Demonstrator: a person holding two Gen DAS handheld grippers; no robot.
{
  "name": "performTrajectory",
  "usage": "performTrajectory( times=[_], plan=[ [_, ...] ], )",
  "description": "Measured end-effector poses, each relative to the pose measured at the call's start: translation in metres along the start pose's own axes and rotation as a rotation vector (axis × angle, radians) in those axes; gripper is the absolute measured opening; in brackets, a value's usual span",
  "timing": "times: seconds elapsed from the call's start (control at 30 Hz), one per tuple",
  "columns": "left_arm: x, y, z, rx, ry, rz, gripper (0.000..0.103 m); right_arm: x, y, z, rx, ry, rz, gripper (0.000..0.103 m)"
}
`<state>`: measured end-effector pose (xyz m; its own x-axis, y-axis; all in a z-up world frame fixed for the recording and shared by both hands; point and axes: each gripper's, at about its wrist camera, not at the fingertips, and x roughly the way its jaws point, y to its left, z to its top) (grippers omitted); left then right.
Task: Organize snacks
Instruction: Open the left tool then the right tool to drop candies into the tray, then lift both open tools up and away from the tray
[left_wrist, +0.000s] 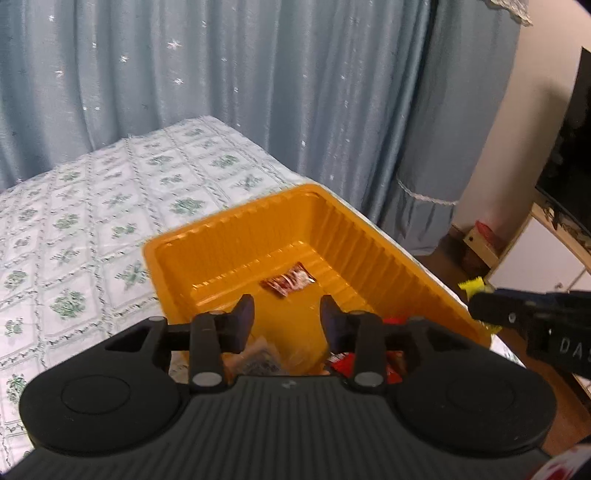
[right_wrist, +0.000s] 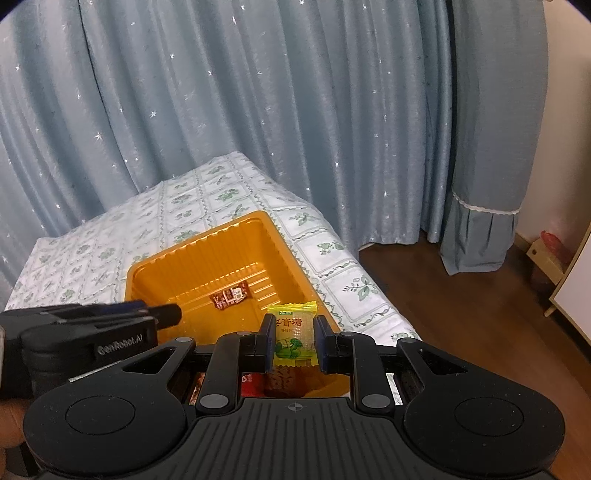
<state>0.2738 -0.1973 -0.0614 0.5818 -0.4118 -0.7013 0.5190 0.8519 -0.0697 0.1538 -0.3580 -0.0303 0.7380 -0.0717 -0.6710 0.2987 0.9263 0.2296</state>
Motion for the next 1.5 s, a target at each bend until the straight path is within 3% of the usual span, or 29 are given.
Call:
performTrajectory(
  times=[0.3,0.7,0.93,0.97,1.0,1.07,1.33,1.43,1.5],
  plan=[
    [-0.018,0.026,-0.012,-0.047,-0.012,0.068,0.04,0.014,0.009,0.002,-0.009,0.013,0.022,0.022],
    [-0.023,0.041,-0.022,-0.066,-0.006,0.085,0.04,0.042,0.038,0.015,-0.06,0.015,0.05,0.022],
    [-0.029,0.049,-0.023,-0.083,-0.017,0.095,0.041,0.059,0.047,0.019,-0.054,0.02,0.118,0.023],
    [-0.03,0.049,-0.024,-0.084,-0.017,0.096,0.041,0.06,0.047,0.019,-0.056,0.023,0.129,0.031],
    [-0.032,0.05,-0.024,-0.085,-0.017,0.097,0.043,0.059,0.048,0.019,-0.061,0.023,0.126,0.053],
    [-0.035,0.051,-0.026,-0.092,-0.02,0.099,0.046,0.055,0.047,0.018,-0.052,0.007,0.133,0.066],
    [-0.055,0.048,-0.035,-0.098,-0.026,0.111,0.053,0.034,0.029,0.012,0.016,0.017,0.114,0.066],
    [-0.065,0.044,-0.039,-0.109,-0.031,0.111,0.058,0.022,0.026,0.007,0.011,0.026,0.105,0.066],
    [-0.074,0.041,-0.042,-0.115,-0.035,0.112,0.066,0.013,0.025,0.004,0.008,0.037,0.1,0.066]
  ],
)
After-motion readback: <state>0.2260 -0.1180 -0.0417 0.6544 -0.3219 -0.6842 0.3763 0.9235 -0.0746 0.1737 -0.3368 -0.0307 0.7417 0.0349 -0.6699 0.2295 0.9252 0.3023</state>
